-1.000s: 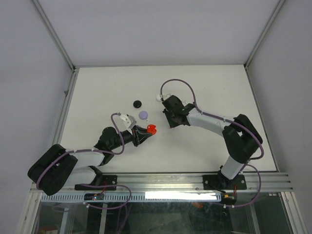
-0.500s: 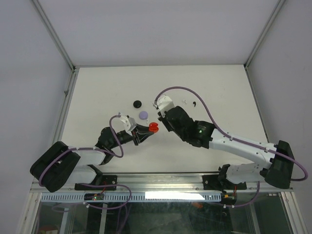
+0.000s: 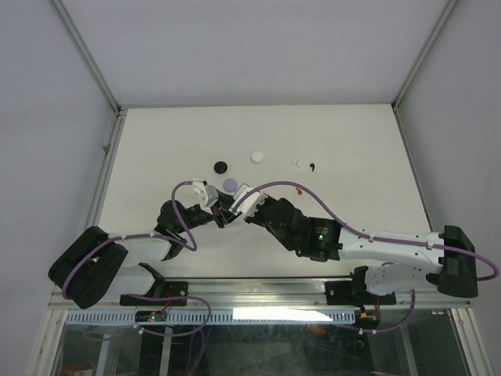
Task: Insert the wireless bluetooth earbuds into the charging case
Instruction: Place the earbud in the charging case.
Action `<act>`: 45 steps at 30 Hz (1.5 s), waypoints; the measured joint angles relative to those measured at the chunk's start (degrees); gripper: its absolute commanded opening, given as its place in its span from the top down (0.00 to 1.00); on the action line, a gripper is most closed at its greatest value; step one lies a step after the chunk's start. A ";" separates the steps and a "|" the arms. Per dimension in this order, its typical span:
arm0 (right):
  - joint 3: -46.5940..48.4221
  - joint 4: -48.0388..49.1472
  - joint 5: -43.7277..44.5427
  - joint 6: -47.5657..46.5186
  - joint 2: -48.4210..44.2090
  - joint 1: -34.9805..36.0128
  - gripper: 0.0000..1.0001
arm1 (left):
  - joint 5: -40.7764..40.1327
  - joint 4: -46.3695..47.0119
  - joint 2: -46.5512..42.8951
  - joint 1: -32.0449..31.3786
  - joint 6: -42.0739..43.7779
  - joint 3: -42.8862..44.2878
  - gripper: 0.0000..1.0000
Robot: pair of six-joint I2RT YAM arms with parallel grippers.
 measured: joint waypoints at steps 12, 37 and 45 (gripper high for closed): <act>-0.02 6.40 3.21 -5.79 1.36 2.12 0.85 | 0.22 -1.07 -0.85 0.00 -1.33 0.00 1.00; -0.90 7.65 5.77 -7.78 4.52 2.25 0.85 | 1.36 -0.96 -1.60 0.02 -5.55 0.00 1.00; -0.96 6.62 3.78 -7.50 3.69 2.67 0.85 | 0.94 -2.21 -2.29 0.00 -6.29 0.26 1.00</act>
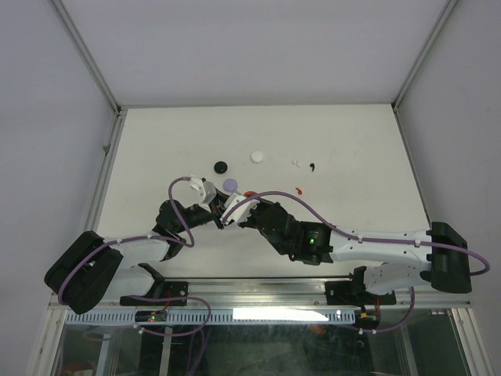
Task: Insert the wireless bluetooth earbuds into the charging case
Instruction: Place the earbud in the charging case.
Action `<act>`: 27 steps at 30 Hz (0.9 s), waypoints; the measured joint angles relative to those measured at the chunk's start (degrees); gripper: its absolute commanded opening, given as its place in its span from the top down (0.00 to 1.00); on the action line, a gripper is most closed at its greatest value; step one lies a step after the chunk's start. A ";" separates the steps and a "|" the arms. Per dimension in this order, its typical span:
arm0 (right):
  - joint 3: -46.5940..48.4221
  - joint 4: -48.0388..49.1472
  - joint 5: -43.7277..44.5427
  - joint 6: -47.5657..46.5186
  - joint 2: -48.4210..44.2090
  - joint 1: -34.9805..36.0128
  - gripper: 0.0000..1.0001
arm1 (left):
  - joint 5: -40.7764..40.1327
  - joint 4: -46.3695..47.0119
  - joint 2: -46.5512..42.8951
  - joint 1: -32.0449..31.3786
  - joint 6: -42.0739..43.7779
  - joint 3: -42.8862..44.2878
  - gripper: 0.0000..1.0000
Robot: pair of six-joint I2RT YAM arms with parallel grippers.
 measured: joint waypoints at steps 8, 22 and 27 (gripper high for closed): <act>0.00 -0.31 -0.04 -0.13 -0.44 0.37 0.85 | -0.35 -1.07 -0.94 0.00 -0.90 0.17 1.00; -1.31 0.52 -0.11 -3.04 -0.63 0.72 0.86 | -0.83 -3.80 -1.01 -0.04 -1.05 1.03 1.00; -1.73 0.79 0.26 -4.46 -0.63 0.81 0.86 | -0.85 -4.44 -1.01 -0.04 -1.09 1.03 1.00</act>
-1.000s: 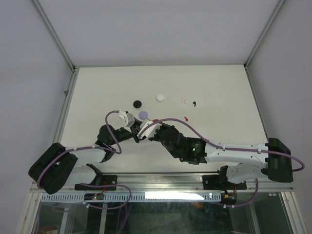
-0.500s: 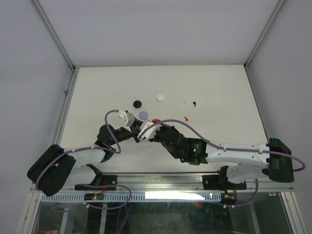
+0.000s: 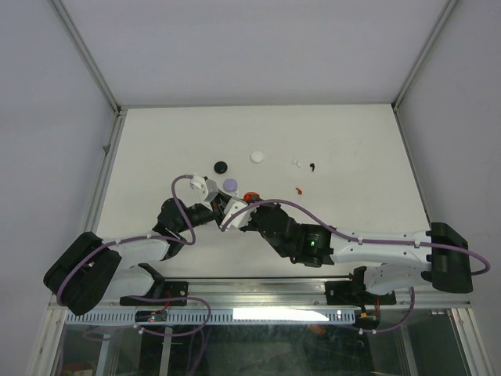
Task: Insert the wireless bluetooth earbuds into the charging case
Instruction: Place the earbud in the charging case.
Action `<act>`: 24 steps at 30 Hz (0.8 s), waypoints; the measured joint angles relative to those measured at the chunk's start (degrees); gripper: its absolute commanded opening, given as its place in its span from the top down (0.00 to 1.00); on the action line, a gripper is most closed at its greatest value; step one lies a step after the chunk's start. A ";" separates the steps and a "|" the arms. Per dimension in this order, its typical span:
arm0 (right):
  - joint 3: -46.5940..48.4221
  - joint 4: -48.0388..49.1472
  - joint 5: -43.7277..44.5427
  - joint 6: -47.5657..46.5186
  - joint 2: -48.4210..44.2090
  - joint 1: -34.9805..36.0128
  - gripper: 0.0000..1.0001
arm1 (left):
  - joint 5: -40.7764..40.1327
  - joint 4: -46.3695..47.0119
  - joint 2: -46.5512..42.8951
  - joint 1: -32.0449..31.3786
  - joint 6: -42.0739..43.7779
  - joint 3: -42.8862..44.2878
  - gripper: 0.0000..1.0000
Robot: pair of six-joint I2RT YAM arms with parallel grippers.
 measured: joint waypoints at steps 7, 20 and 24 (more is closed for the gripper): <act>-0.22 0.24 -0.46 -0.35 -0.07 0.07 0.86 | 0.02 -0.11 0.00 0.02 -0.17 0.02 1.00; 1.03 -1.97 -1.44 3.61 0.26 -0.11 0.81 | 0.02 0.28 0.37 0.00 -0.13 0.02 1.00; 2.62 -2.82 -0.79 6.19 1.27 -0.22 0.81 | -0.26 1.79 0.52 0.02 0.39 -0.20 1.00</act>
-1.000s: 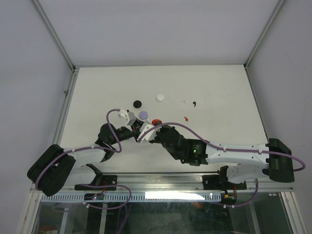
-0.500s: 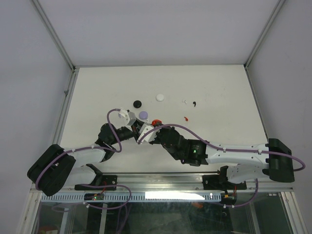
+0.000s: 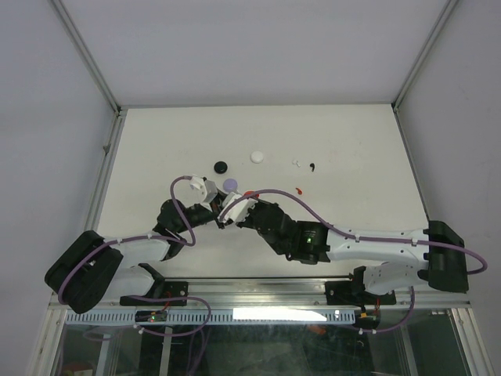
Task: Insert the wireless bluetooth earbuds into the charging case
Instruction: Place the earbud in the charging case.
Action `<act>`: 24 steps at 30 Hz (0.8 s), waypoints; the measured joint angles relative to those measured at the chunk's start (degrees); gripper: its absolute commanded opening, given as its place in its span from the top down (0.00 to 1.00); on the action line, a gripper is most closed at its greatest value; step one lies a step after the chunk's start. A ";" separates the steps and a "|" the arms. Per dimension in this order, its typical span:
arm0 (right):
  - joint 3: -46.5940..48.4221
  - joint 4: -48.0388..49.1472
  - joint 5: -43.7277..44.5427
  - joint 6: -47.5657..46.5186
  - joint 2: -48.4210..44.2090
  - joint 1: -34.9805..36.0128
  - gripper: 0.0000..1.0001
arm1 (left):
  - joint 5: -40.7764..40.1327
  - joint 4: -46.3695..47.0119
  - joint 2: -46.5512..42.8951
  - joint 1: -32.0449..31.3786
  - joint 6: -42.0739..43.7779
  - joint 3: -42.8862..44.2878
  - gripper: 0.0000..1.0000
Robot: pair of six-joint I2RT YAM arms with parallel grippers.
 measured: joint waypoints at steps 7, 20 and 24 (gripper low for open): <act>3.56 -2.38 1.73 4.74 4.61 0.00 0.78 | -0.70 2.27 1.27 0.02 0.68 -0.92 1.00; 7.10 -7.02 3.26 15.54 5.62 0.04 0.67 | -4.68 5.09 1.18 0.02 2.75 -2.54 1.00; 9.25 -10.03 3.43 19.56 5.62 -0.02 0.64 | -4.90 6.32 1.18 0.02 3.08 -2.56 1.00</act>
